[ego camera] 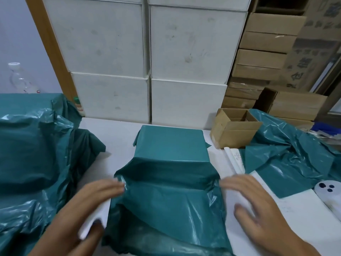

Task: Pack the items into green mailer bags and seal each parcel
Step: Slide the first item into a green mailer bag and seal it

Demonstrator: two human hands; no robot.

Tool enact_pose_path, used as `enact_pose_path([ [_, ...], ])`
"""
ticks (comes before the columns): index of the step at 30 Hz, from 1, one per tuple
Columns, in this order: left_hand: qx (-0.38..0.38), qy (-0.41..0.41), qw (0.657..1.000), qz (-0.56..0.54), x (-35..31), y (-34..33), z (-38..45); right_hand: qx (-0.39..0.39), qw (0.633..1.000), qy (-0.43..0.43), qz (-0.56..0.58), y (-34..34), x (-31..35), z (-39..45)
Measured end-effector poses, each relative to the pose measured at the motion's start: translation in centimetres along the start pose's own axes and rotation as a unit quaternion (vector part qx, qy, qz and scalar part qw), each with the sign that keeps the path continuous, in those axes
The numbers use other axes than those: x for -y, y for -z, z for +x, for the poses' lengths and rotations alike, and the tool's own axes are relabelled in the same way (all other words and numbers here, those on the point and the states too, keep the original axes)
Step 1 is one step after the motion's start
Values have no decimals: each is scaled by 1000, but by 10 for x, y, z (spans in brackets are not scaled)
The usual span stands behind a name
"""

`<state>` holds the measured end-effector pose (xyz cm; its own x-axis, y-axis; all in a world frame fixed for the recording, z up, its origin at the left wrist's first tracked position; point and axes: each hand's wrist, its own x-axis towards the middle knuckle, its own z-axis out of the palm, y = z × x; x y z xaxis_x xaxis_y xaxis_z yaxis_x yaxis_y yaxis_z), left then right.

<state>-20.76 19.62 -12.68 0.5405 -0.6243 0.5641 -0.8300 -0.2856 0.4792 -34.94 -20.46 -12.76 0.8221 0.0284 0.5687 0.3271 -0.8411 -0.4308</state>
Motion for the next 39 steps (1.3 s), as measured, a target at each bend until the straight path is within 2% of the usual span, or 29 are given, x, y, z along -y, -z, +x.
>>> enact_pose_path([
  [2, 62, -82, 984, 147, 13, 7, -24, 84, 989, 87, -82, 1, -16, -28],
  [4, 108, -94, 964, 222, 20, 2, -42, 156, 960, 163, -166, -5, -30, -50],
  [7, 132, -74, 959, 240, 19, -3, -53, 190, 929, 213, -234, -13, -33, -64],
  [12, 152, -58, 966, 201, 16, 5, -48, 177, 934, 206, -233, -15, -26, -69],
  [20, 139, -80, 973, 165, 19, -6, -44, 140, 958, 141, -207, -19, -2, -71],
  [24, 63, -57, 986, 141, 17, -14, -49, 141, 972, 107, -152, -16, 13, -66],
  [26, 35, -42, 994, 99, 13, -15, -43, 116, 985, 74, -105, -17, 17, -63],
  [29, 0, -75, 987, 144, -4, -11, -15, 44, 998, -1, -37, -17, 24, -50],
  [32, -94, 1, 995, 23, -18, -10, 5, -20, 990, -121, 63, -10, 34, -41],
  [33, -113, 24, 993, -17, -21, -9, 12, -31, 988, -134, 65, -9, 35, -36],
  [35, -141, 46, 988, -31, -22, -9, 30, -43, 974, -180, 134, -6, 46, -11],
  [39, -160, 77, 981, -75, -27, 2, 92, -94, 959, -211, 167, 5, 47, 40],
])
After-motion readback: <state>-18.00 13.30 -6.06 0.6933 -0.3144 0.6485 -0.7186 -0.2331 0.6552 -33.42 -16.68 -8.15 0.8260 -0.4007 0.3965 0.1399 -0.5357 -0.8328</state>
